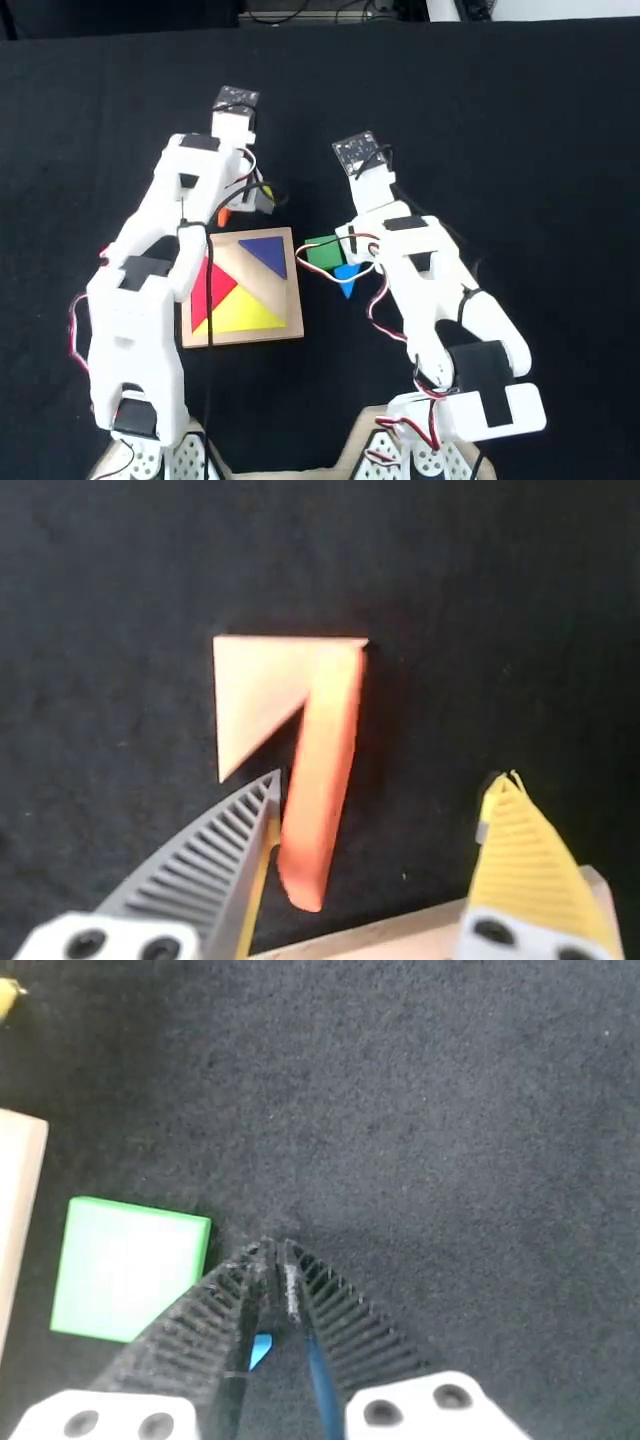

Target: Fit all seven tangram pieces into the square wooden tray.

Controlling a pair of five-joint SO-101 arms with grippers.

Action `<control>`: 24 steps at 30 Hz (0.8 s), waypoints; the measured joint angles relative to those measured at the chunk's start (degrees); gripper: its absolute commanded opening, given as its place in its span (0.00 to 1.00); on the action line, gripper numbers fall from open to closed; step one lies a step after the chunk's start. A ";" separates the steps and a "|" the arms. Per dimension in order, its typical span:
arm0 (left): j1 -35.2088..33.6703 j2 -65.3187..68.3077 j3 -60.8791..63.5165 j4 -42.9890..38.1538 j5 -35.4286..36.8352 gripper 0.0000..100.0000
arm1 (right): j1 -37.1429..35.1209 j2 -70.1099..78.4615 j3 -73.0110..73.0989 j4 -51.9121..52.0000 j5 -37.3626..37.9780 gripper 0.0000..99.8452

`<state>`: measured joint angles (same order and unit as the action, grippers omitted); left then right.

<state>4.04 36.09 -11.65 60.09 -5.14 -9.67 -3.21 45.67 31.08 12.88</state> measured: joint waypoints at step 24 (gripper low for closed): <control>-1.58 9.41 -16.53 10.81 1.14 0.29 | 0.00 0.00 0.00 0.00 0.00 0.01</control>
<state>2.46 45.49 -28.18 70.90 -4.00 -9.67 -3.21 45.67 31.08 12.88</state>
